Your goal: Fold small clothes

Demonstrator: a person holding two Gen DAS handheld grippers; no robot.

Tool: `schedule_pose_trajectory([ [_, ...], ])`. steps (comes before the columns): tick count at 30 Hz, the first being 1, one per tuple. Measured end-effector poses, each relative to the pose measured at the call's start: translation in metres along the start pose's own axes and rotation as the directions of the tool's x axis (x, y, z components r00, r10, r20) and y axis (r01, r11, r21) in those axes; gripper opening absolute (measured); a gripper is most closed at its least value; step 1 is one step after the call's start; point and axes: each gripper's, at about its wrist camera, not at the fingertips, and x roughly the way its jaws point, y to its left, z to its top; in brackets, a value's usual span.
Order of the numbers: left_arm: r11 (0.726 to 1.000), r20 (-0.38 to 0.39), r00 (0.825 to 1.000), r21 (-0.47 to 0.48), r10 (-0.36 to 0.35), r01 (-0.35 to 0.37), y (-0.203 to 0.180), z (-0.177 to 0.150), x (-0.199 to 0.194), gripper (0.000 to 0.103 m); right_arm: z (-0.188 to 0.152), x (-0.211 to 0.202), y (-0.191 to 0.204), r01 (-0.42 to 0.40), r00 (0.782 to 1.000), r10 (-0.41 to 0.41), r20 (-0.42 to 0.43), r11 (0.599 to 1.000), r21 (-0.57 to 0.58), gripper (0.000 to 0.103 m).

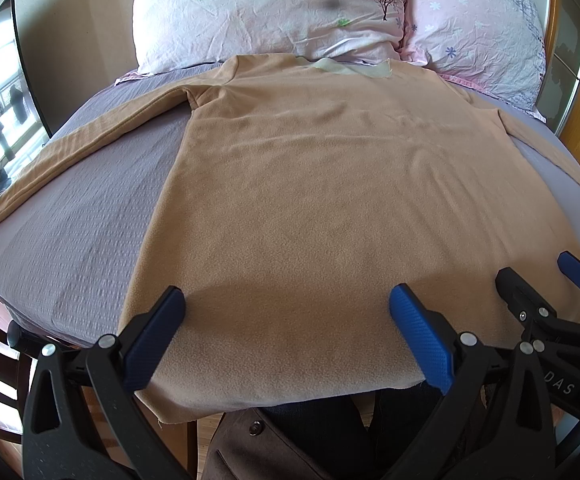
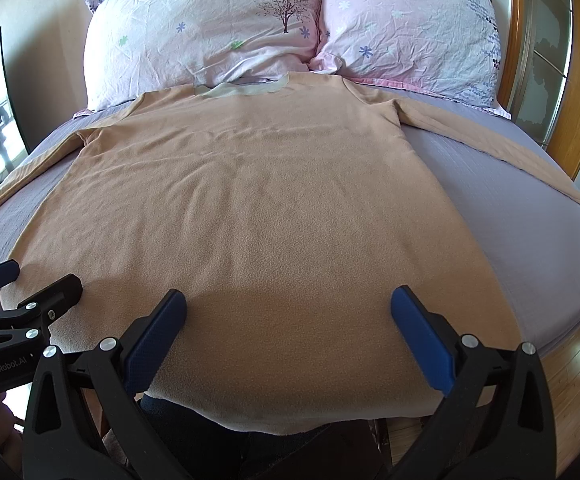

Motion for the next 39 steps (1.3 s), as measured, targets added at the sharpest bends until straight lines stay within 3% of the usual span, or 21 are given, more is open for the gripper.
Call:
schedule_pose_trajectory([
  [31, 1.000, 0.003, 1.000, 0.000, 0.001, -0.001, -0.0001, -0.0001, -0.0002, 0.101, 0.0006, -0.0020, -0.0006, 0.000, 1.000, 0.000, 0.006, 1.000, 0.000, 0.102],
  [39, 1.000, 0.021, 1.000, 0.008, -0.001, 0.001, -0.0001, -0.0013, -0.0004, 0.101, 0.0009, -0.0038, -0.0058, -0.022, 0.998, 0.024, 0.056, 0.999, -0.023, 0.102],
])
